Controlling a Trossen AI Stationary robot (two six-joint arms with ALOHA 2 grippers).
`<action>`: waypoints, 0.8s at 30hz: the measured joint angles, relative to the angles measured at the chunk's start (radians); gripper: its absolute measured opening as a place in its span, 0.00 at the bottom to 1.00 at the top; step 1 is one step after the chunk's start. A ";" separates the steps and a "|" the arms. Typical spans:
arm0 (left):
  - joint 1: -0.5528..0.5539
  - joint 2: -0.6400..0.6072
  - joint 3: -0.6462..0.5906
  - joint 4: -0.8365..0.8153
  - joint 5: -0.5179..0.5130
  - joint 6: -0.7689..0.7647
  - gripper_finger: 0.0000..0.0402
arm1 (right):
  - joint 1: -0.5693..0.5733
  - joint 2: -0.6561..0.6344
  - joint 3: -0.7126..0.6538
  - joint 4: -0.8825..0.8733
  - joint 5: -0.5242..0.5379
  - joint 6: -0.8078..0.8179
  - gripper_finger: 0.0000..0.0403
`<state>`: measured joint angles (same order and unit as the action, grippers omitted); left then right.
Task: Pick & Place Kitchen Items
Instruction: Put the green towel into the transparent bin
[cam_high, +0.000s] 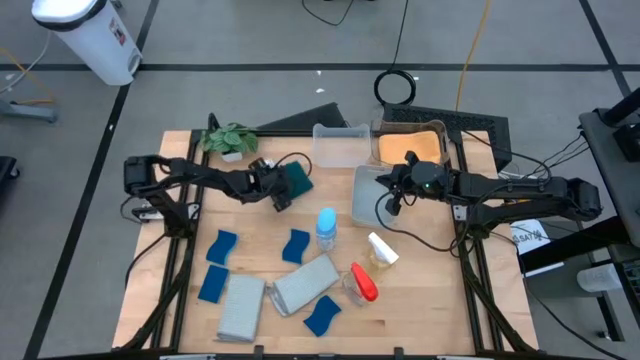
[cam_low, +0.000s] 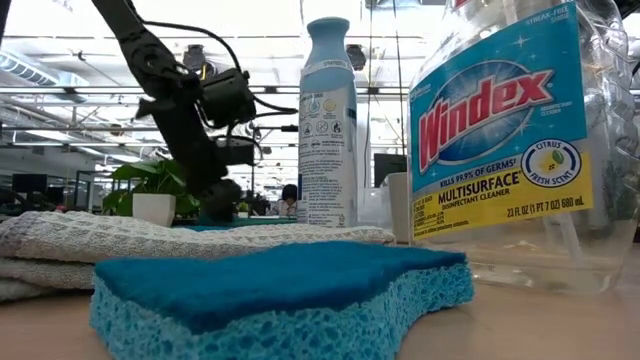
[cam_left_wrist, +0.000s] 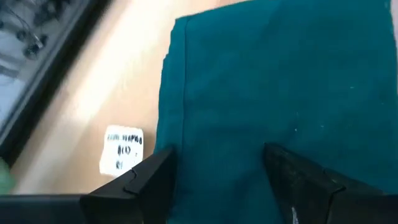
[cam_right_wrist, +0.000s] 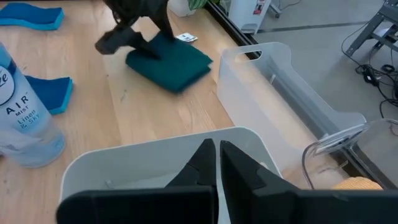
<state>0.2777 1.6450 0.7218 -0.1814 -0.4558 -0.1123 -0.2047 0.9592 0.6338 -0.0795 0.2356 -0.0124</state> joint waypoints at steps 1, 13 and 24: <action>-0.002 -0.016 0.002 -0.014 0.005 -0.004 0.61 | 0.000 0.000 0.000 0.000 0.000 0.000 0.00; -0.072 -0.157 0.040 -0.048 0.190 -0.091 0.61 | 0.000 0.000 0.000 -0.004 0.000 -0.003 0.00; -0.153 0.036 0.045 -0.033 0.062 -0.090 0.61 | 0.000 0.000 0.000 -0.003 -0.001 -0.003 0.00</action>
<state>0.1242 1.6813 0.7665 -0.2141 -0.3939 -0.2026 -0.2050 0.9592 0.6338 -0.0825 0.2348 -0.0156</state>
